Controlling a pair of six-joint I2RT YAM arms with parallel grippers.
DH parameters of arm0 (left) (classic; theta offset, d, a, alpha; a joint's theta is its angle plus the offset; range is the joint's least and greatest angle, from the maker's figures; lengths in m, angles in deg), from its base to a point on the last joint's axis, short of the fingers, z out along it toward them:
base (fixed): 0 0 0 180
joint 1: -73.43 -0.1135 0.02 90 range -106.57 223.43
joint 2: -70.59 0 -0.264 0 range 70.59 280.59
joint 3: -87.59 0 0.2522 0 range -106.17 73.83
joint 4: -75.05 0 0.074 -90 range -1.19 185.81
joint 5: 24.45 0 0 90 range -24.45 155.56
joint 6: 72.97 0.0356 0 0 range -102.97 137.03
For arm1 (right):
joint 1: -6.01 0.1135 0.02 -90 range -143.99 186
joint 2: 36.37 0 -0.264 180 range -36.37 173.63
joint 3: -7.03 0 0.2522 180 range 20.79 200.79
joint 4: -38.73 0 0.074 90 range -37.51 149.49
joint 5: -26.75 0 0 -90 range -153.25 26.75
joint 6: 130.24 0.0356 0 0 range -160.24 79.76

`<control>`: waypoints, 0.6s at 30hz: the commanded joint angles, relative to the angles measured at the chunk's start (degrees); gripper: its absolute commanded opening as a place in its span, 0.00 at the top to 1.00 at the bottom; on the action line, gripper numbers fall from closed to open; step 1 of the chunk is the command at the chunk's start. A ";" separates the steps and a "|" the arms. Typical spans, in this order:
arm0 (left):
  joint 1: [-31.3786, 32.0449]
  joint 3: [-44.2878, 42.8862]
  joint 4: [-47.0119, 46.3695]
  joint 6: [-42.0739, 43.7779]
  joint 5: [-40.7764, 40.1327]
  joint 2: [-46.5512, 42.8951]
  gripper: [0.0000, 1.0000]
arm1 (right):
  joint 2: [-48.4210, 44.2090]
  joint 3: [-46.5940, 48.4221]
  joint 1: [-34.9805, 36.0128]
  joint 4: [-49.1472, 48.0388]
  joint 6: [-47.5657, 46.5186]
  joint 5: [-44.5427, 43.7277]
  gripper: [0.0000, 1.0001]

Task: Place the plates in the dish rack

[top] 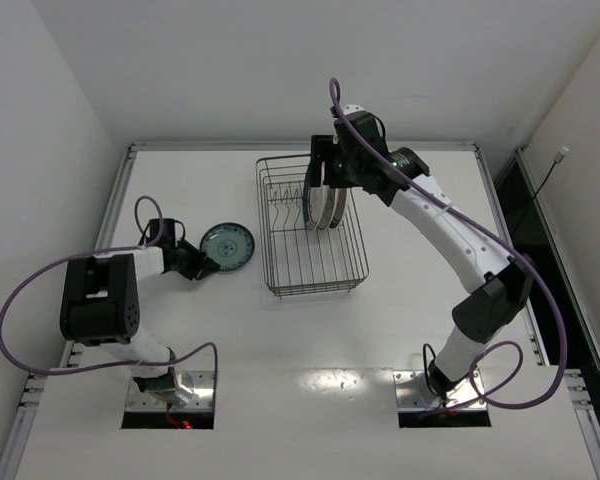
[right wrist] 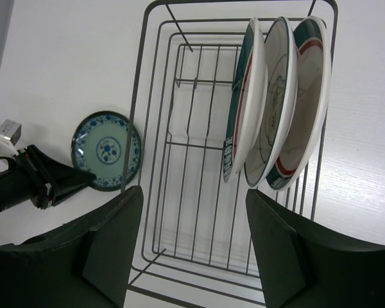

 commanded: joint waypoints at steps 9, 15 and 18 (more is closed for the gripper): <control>-0.10 -2.88 -3.49 1.68 -0.53 2.13 1.00 | -4.08 -3.38 -2.79 -3.81 0.05 3.99 0.37; -1.78 -11.05 -2.35 4.05 0.51 -10.42 1.00 | -6.46 -12.58 -4.73 -17.23 -0.05 20.32 0.37; -2.39 -15.37 -5.85 4.84 6.81 -13.96 1.00 | -5.85 -16.63 -6.48 -23.05 2.59 31.92 0.33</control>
